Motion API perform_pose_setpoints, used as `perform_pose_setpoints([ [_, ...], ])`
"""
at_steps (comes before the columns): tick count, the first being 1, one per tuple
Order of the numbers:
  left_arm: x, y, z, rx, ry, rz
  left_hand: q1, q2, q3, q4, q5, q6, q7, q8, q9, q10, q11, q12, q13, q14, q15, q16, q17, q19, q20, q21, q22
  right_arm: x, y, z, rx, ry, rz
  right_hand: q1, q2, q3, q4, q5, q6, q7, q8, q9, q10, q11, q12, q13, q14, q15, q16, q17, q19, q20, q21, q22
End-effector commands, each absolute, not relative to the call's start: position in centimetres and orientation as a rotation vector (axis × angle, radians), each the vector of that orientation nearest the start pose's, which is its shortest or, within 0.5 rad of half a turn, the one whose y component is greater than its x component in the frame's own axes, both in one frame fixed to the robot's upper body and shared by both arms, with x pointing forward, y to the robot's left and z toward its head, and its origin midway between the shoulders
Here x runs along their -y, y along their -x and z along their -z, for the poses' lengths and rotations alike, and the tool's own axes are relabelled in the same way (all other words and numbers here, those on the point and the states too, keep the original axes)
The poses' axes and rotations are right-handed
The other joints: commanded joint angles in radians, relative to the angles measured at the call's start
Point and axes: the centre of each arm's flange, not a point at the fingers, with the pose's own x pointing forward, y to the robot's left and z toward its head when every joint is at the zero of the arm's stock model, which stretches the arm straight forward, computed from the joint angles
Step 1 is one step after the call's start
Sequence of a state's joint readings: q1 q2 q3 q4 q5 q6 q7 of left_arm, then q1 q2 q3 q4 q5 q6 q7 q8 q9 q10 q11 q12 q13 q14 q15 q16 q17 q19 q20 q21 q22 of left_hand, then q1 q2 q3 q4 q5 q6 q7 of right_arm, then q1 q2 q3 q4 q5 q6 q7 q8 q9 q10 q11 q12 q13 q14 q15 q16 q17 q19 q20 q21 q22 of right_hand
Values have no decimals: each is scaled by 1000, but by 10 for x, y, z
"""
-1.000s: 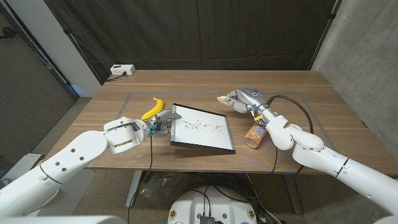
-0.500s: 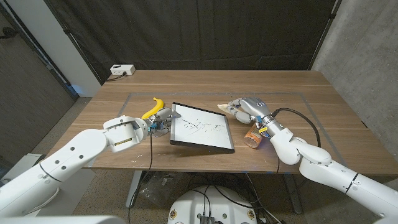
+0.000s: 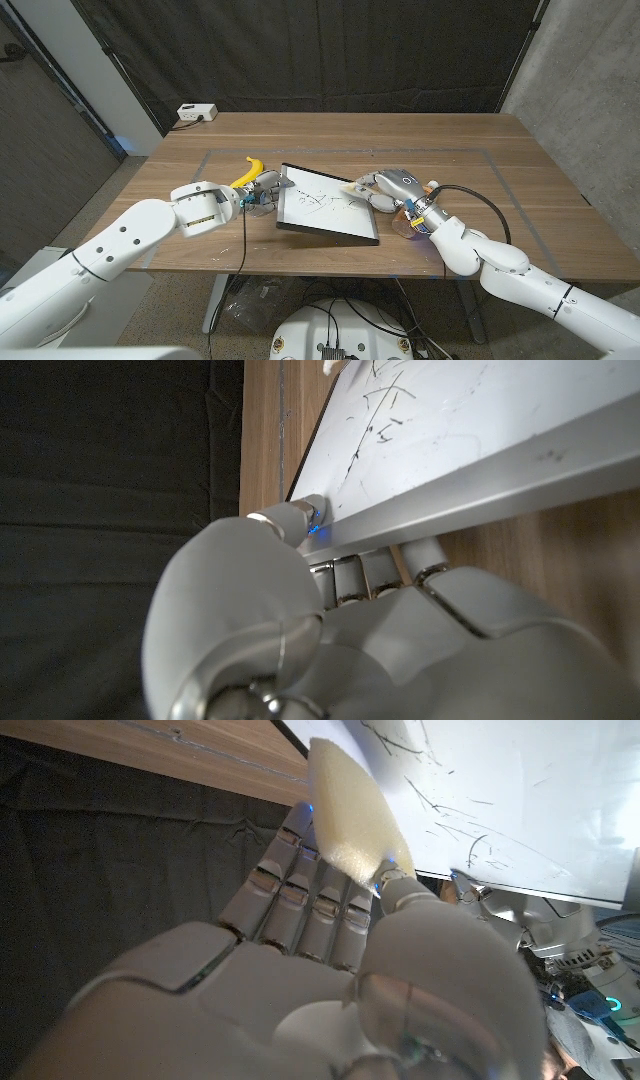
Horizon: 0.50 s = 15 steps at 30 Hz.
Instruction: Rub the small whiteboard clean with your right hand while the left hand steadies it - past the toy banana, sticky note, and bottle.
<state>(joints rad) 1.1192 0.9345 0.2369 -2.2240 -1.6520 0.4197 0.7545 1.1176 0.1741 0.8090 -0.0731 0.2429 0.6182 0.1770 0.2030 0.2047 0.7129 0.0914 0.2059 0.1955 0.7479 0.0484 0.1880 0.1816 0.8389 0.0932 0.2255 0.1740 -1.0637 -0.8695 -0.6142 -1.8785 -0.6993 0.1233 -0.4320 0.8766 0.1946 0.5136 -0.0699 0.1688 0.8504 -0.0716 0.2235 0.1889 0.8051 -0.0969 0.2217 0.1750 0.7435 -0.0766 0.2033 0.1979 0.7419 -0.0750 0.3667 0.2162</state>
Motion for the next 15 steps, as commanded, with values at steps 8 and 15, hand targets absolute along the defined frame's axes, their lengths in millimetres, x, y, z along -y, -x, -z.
perform_pose_setpoints([
  [8,-220,-496,37,-164,357,223,-4,0,7,-1,7,14,21,-1,-1,9,1,-5,3,4,-2,0,2,3,5,-2,2,151,-525,92,1056,1358,-149,-5,-8,6,8,4,12,-7,-5,2,5,0,-3,1,2,-90,-1,2,-3,-118,8,5],
  [15,-217,-503,38,-171,365,266,-6,0,9,-1,7,13,21,-2,-1,10,0,-6,3,5,0,0,2,3,6,-2,2,133,-522,89,1090,1374,-145,-5,-9,8,9,4,16,-12,-7,3,7,0,-4,2,7,-93,0,2,-2,-118,10,6],
])
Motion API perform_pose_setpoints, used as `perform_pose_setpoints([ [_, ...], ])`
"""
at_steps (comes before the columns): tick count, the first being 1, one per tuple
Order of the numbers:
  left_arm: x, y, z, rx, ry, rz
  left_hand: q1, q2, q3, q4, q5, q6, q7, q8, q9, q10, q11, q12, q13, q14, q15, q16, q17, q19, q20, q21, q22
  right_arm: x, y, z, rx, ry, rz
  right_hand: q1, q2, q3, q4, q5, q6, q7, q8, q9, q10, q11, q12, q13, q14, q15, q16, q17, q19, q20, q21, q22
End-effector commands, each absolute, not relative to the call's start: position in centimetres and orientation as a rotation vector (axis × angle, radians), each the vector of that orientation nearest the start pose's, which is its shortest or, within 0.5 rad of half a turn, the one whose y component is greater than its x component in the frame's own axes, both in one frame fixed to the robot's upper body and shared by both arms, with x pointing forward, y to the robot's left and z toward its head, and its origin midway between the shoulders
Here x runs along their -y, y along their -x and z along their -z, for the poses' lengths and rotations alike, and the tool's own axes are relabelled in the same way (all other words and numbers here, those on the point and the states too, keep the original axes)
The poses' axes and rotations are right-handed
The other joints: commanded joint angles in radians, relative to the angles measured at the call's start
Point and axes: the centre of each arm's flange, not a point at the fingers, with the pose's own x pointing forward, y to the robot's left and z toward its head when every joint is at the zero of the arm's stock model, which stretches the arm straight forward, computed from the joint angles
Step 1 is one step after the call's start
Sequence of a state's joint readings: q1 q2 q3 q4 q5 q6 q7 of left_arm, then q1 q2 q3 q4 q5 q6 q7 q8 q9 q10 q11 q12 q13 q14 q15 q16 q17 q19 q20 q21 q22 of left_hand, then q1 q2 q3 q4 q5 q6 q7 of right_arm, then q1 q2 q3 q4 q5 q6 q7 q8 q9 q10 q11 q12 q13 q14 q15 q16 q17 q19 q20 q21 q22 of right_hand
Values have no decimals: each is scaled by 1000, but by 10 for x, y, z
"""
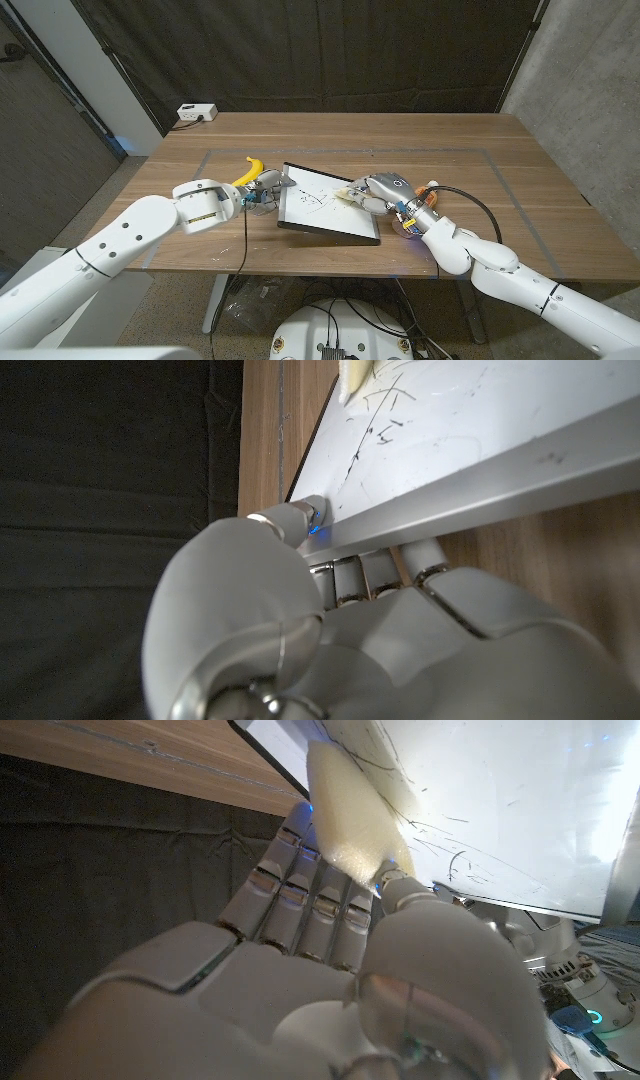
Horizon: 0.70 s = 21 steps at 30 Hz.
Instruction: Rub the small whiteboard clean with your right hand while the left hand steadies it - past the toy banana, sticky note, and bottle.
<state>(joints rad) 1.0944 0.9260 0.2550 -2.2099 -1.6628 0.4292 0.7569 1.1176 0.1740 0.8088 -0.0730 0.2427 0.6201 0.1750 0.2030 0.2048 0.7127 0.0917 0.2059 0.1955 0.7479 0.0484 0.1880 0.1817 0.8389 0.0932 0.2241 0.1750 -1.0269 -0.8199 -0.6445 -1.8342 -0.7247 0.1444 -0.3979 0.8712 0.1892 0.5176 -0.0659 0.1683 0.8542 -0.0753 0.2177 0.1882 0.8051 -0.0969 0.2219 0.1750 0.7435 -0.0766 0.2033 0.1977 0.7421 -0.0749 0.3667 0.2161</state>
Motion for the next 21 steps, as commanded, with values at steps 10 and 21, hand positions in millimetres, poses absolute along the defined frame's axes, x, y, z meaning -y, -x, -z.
perform_pose_setpoints([
  [10,-224,-513,22,-165,329,291,-9,0,11,-1,7,15,22,-2,-1,11,-3,-6,3,4,-1,0,2,4,7,-1,1,112,-528,92,1053,1405,-210,-2,-6,6,8,5,14,-7,-4,4,11,-2,-6,2,19,-100,3,2,8,-122,18,6],
  [21,-221,-516,17,-172,312,300,-13,1,14,-1,7,13,21,-3,-1,12,-2,-6,3,5,-3,0,2,3,7,-3,1,118,-543,95,988,1380,-200,-2,-7,8,8,5,13,-7,-8,4,15,-1,-7,2,27,-101,3,1,21,-124,27,6],
])
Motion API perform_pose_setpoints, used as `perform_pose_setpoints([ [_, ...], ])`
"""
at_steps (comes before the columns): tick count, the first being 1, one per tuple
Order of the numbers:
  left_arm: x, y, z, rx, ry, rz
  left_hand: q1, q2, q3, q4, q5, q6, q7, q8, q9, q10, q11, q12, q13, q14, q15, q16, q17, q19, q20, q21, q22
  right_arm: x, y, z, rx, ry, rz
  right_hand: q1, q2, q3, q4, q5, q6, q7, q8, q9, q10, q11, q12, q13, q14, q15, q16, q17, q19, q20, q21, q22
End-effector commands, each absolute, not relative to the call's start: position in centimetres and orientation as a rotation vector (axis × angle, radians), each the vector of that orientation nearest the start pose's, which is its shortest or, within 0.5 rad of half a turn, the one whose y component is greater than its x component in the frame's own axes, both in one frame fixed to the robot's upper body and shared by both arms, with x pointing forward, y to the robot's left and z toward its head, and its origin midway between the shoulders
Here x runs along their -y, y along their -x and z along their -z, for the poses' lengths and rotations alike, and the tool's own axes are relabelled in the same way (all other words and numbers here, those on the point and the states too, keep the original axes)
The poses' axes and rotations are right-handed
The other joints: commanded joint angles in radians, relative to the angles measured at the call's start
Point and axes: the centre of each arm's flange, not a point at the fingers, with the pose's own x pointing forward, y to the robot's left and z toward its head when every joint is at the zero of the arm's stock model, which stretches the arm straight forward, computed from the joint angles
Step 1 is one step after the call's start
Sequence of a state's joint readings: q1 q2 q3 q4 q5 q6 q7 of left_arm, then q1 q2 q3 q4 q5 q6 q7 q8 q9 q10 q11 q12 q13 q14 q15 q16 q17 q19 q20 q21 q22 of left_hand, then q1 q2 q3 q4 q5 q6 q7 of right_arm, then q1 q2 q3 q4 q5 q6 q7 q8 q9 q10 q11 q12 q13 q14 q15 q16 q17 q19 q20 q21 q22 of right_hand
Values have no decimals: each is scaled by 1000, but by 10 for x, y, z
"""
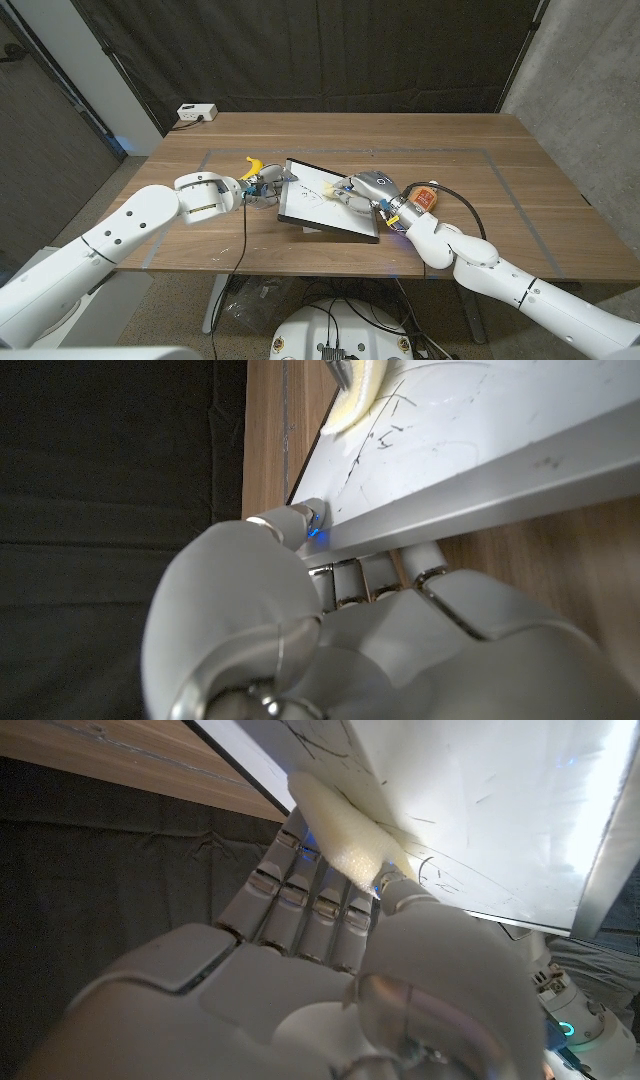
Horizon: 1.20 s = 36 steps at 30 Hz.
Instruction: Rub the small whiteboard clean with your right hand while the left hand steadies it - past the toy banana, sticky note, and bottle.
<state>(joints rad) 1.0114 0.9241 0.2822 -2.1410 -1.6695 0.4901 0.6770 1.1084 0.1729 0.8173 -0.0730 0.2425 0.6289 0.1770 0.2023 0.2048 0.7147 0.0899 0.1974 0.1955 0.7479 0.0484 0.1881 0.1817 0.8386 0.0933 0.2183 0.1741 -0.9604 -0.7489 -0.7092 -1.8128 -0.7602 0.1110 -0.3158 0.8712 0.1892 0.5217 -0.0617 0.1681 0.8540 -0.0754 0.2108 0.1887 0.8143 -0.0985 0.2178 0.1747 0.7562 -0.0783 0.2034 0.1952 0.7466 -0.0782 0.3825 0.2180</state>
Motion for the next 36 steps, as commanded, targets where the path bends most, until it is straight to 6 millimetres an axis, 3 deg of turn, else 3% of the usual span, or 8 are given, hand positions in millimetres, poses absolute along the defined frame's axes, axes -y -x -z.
perform_pose_setpoints([
  [1,-220,-516,17,-174,313,303,-4,2,6,-1,8,5,19,-3,-1,10,0,2,3,5,-3,0,2,3,7,3,2,118,-544,96,983,1380,-196,-2,-7,5,4,5,13,-6,-2,4,6,0,-3,2,15,-100,3,3,17,-121,11,4],
  [11,-214,-518,17,-180,305,321,-7,2,8,-1,8,6,18,-3,-1,11,1,3,3,4,-1,-1,2,3,8,2,2,121,-555,103,911,1349,-164,-3,-9,7,4,5,14,-6,-4,5,9,1,-5,2,27,-99,4,2,25,-120,18,3],
  [18,-213,-524,13,-177,299,327,-9,2,10,-1,8,7,18,-3,-1,9,0,1,3,3,-3,-1,2,2,8,1,2,127,-539,101,911,1290,-270,-3,-10,8,4,5,15,-3,-6,5,11,4,-6,2,31,-99,4,1,32,-122,23,3],
  [26,-210,-529,9,-181,292,338,-12,2,12,-1,8,7,17,-3,-1,8,-1,1,3,2,-3,-1,2,0,8,0,2,135,-527,98,1074,1256,-348,-2,-11,11,3,5,15,-2,-8,6,6,4,-10,2,19,-96,-3,1,24,-121,23,1],
  [36,-210,-529,10,-187,287,342,-14,3,15,-1,8,6,19,-4,-1,10,-4,1,3,1,0,-2,2,0,9,-1,2,153,-524,110,1234,1152,-355,-3,-13,13,2,4,22,-3,-7,6,3,3,-13,3,7,-94,-9,1,11,-122,20,-1],
])
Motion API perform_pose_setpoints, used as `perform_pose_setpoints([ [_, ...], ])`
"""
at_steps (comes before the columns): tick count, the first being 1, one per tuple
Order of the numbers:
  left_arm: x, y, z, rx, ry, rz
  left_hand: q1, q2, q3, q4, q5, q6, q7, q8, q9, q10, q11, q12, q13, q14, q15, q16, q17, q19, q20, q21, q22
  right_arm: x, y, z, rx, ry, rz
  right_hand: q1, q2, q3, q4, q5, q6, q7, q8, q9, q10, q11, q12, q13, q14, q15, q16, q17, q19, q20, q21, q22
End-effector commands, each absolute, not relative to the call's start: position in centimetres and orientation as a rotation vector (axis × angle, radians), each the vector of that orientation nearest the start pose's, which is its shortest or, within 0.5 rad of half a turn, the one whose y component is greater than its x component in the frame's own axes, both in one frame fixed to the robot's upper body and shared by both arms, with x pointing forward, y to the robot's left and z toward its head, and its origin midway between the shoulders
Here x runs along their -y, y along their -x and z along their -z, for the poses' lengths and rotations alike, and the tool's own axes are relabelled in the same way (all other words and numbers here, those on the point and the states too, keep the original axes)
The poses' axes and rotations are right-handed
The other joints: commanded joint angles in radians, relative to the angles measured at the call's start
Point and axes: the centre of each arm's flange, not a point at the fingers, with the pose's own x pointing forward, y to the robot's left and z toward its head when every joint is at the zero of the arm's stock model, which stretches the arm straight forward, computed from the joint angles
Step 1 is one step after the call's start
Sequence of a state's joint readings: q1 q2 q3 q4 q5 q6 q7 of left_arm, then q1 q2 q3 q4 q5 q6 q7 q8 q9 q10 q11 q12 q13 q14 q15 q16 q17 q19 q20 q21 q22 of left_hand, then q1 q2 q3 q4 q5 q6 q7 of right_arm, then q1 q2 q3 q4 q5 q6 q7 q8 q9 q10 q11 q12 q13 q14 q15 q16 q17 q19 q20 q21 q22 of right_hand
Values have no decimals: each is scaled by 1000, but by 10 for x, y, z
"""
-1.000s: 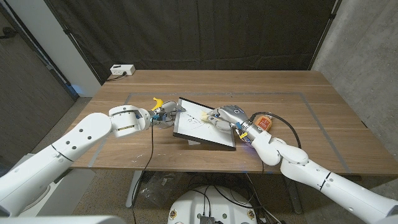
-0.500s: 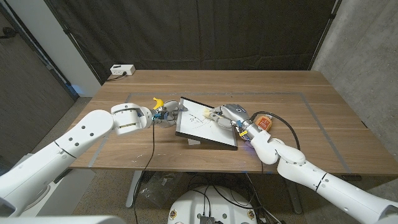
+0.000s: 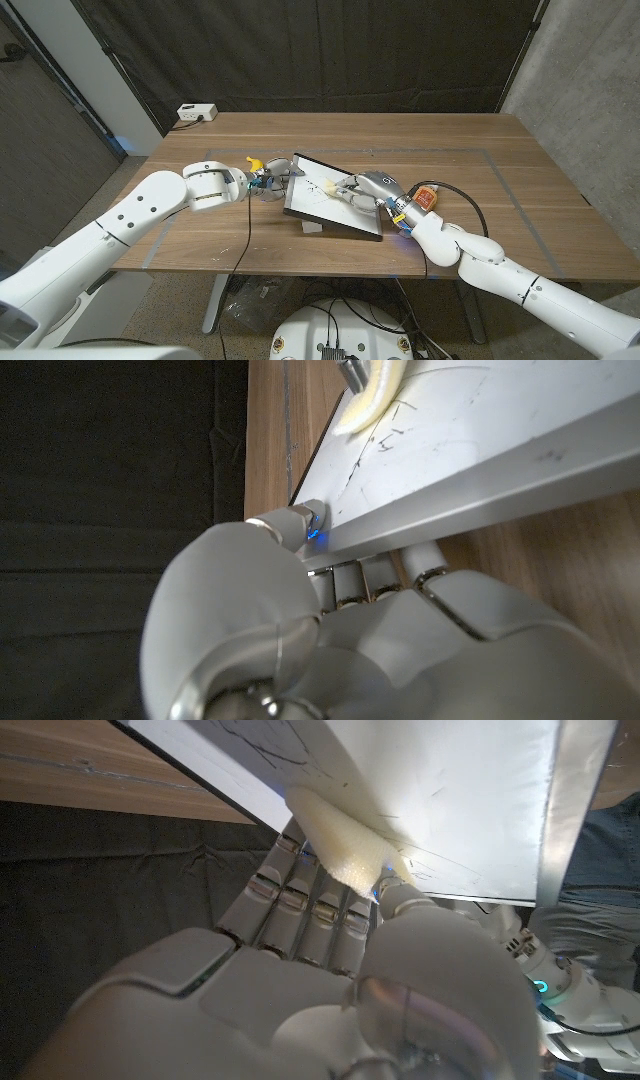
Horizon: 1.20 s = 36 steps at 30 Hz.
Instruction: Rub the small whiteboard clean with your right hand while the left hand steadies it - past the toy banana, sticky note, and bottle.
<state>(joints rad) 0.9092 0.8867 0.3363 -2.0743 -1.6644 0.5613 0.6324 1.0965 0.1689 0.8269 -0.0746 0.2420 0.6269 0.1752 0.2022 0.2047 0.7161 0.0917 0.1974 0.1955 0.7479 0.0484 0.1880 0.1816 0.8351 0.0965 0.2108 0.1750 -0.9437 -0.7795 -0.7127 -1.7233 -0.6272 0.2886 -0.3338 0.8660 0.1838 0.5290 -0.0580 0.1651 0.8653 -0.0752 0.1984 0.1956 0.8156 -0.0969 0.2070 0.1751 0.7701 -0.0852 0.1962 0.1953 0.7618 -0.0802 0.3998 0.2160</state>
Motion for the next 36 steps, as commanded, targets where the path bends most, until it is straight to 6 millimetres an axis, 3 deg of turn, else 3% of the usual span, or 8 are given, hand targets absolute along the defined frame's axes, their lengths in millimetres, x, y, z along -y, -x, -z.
perform_pose_setpoints([
  [1,-210,-528,10,-188,287,343,-3,7,5,0,8,8,21,-4,-1,8,-6,1,3,1,0,-2,2,3,6,7,1,154,-524,111,1236,1144,-352,2,-8,5,-2,7,12,-5,5,-1,2,1,-2,2,-8,-86,-2,1,-5,-120,2,0],
  [8,-211,-526,12,-188,288,351,-4,7,7,0,8,10,18,-4,-1,7,-3,1,3,2,-2,-1,2,3,6,6,1,147,-533,114,1172,1224,-285,-1,-10,5,-2,7,14,-8,4,-1,1,1,-3,3,-24,-80,-7,2,-15,-117,-1,-2],
  [25,-216,-528,12,-191,283,377,-10,7,11,0,8,11,20,-4,-1,7,-7,0,3,3,-2,-1,2,4,6,6,1,140,-568,129,760,1473,-102,-10,-11,3,3,7,2,-15,-3,0,-6,-2,-7,3,-32,-73,-4,3,-23,-113,0,-5],
  [36,-215,-528,13,-190,287,383,-13,6,13,0,9,11,17,-4,-1,9,-6,1,3,-5,-3,-4,2,0,4,4,2,139,-564,126,683,1458,-110,-15,-14,2,3,9,7,-11,-1,0,4,0,-3,3,-11,-68,2,1,-3,-109,11,-7],
])
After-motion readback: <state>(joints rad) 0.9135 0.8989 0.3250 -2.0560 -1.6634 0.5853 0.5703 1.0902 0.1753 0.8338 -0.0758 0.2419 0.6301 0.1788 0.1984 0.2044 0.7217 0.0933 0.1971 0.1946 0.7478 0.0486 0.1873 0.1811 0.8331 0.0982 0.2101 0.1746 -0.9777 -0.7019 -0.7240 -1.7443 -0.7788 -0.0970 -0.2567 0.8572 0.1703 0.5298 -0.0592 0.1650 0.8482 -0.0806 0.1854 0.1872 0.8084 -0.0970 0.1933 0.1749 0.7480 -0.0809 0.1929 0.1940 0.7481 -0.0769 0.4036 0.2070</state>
